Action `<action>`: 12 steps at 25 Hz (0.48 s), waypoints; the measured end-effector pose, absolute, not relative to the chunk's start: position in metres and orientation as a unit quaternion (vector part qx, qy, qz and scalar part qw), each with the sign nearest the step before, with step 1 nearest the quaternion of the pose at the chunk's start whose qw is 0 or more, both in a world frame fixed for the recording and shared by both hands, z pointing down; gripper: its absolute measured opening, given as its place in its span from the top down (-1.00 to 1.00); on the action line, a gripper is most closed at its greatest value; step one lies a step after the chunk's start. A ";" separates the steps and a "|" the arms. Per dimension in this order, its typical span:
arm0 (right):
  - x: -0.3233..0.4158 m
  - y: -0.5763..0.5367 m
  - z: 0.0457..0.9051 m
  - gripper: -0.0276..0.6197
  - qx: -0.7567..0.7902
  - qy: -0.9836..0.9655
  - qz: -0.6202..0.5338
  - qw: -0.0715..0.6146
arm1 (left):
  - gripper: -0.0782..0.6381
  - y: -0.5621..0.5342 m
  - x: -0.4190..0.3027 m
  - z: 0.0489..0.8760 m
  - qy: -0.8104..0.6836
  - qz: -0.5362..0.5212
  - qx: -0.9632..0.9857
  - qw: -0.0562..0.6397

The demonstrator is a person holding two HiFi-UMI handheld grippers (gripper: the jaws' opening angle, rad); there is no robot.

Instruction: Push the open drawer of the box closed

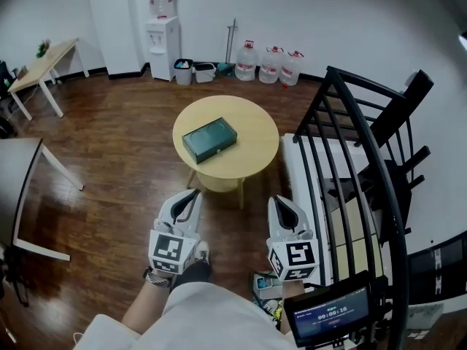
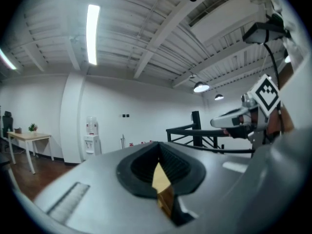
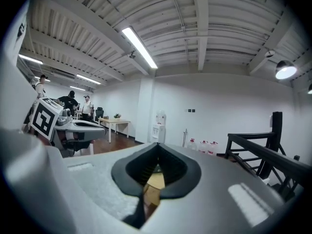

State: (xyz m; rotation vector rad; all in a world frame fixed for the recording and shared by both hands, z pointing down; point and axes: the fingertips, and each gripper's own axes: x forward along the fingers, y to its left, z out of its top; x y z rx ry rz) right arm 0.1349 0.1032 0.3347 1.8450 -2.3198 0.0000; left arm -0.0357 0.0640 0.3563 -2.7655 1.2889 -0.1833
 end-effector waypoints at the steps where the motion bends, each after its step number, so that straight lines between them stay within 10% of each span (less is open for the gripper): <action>1: 0.135 0.116 0.337 0.91 0.620 -0.780 0.002 0.090 | 0.76 0.076 -0.038 0.357 0.427 -0.061 -0.901 0.040; 12: 0.123 0.220 0.318 0.91 0.604 -0.792 0.007 0.090 | 0.76 0.192 -0.039 0.345 0.427 -0.075 -0.900 0.036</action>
